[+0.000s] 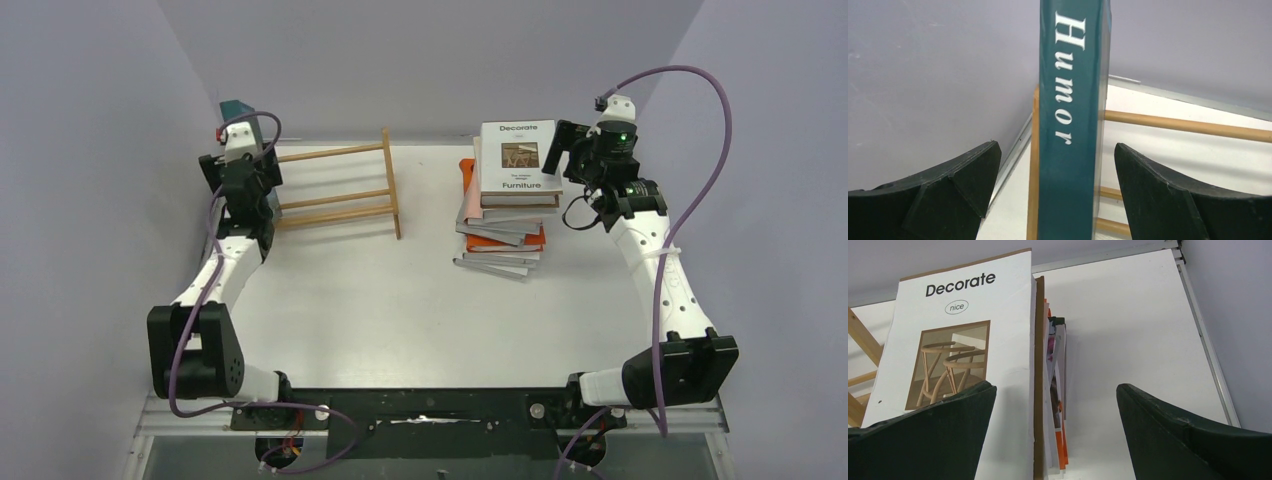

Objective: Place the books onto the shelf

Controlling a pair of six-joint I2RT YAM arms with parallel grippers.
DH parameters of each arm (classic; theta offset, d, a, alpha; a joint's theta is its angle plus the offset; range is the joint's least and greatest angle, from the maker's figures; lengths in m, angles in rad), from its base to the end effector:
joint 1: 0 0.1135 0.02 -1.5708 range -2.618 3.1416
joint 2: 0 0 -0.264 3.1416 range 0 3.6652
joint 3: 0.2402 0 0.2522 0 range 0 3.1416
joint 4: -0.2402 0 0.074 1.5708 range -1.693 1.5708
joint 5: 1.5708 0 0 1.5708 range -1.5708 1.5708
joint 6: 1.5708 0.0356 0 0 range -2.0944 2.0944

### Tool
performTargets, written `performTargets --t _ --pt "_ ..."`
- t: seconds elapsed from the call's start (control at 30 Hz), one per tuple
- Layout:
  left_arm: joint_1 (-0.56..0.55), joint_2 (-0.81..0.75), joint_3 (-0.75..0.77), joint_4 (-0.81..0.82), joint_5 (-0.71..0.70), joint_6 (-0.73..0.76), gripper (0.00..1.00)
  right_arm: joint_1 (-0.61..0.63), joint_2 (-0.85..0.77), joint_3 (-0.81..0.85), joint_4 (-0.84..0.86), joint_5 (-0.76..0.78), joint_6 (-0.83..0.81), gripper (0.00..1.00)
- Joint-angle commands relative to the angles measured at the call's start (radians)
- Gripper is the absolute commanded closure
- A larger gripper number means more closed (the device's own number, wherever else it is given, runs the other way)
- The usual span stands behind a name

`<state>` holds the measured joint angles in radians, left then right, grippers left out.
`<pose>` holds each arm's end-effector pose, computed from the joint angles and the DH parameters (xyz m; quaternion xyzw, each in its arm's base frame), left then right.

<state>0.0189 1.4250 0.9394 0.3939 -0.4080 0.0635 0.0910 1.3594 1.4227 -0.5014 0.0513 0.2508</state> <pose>0.3322 0.0204 0.3037 -0.1204 0.7263 0.1767 0.6533 0.3034 0.0259 0.4005 0.0811 0.8398 0.0699 0.5322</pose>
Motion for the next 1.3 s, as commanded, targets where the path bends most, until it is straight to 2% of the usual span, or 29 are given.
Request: performTargets --t 0.0,0.37,0.63,0.93,1.03,1.17,1.23,1.27 --pt "0.015 -0.003 0.078 -0.042 -0.043 -0.004 0.15 -0.004 -0.022 0.008 0.043 -0.011 0.009 0.02" --pt "0.035 -0.036 0.090 -0.096 -0.101 -0.030 0.14 -0.003 -0.039 0.008 0.035 -0.011 0.009 0.02" --pt "0.064 -0.122 0.164 -0.186 -0.163 -0.045 0.13 0.000 -0.047 0.013 0.029 -0.006 0.010 0.02" --pt "0.064 -0.197 0.380 -0.344 -0.268 -0.001 0.13 0.007 -0.043 0.023 0.024 0.015 0.011 0.02" --pt "0.063 -0.200 0.479 -0.474 -0.097 -0.127 0.14 0.007 -0.036 0.029 0.023 0.030 0.008 0.02" --pt "0.055 -0.142 0.595 -0.565 0.390 -0.382 0.15 -0.003 -0.029 0.064 -0.004 0.045 0.016 0.02" --pt "0.026 -0.088 0.638 -0.559 0.557 -0.513 0.15 -0.017 -0.034 0.076 -0.004 0.022 0.023 0.02" --pt "-0.010 -0.062 0.654 -0.549 0.595 -0.551 0.15 -0.022 -0.034 0.083 -0.008 0.020 0.026 0.02"
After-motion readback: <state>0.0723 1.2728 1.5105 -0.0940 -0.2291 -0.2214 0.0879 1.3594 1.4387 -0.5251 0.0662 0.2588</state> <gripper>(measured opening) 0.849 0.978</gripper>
